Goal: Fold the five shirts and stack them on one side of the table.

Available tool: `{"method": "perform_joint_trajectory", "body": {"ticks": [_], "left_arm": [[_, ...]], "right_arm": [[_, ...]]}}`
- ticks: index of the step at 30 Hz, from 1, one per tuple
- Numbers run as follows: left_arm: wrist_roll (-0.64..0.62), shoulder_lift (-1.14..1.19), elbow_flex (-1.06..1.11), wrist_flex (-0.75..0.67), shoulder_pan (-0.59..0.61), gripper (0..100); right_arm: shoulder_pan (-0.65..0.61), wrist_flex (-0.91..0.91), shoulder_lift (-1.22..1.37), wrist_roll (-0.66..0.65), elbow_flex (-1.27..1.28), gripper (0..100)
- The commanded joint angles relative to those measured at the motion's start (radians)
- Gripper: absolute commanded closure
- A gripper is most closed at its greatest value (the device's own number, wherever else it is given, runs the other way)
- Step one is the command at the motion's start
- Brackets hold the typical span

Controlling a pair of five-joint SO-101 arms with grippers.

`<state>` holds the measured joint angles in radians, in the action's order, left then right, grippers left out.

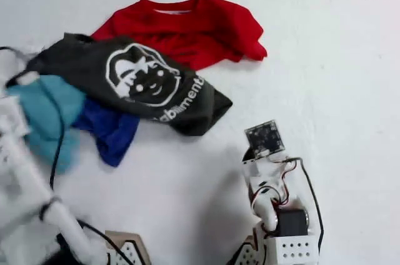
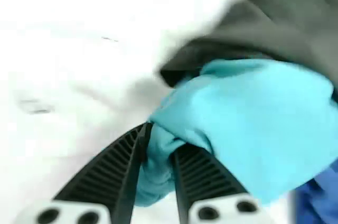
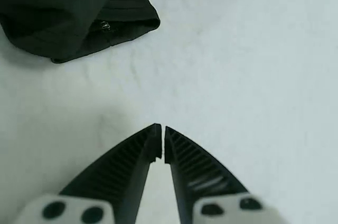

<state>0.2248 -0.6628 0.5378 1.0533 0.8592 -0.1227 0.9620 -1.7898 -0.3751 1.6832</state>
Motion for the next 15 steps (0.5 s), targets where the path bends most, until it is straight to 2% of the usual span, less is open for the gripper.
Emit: {"method": "perform_joint_trajectory", "body": {"ticks": [1, 4, 7, 11, 15], "left_arm": [[0.087, -0.184, 0.004, 0.002, 0.123, 98], [0.152, -0.219, 0.004, -0.005, 0.186, 98], [0.166, -0.18, 0.008, -0.101, 0.258, 98], [0.175, -0.003, -0.024, -0.209, 0.316, 98], [0.224, 0.256, -0.166, -0.215, 0.331, 98]], "right_arm": [[0.004, -0.033, -0.01, -0.034, -0.043, 97.7], [-0.005, -0.035, -0.008, -0.034, -0.114, 97.7], [-0.044, -0.004, -0.007, -0.034, -0.227, 93.7], [-0.101, 0.084, 0.015, -0.034, -0.408, 83.1], [-0.11, 0.117, 0.163, -0.035, -0.571, 84.4]]}}
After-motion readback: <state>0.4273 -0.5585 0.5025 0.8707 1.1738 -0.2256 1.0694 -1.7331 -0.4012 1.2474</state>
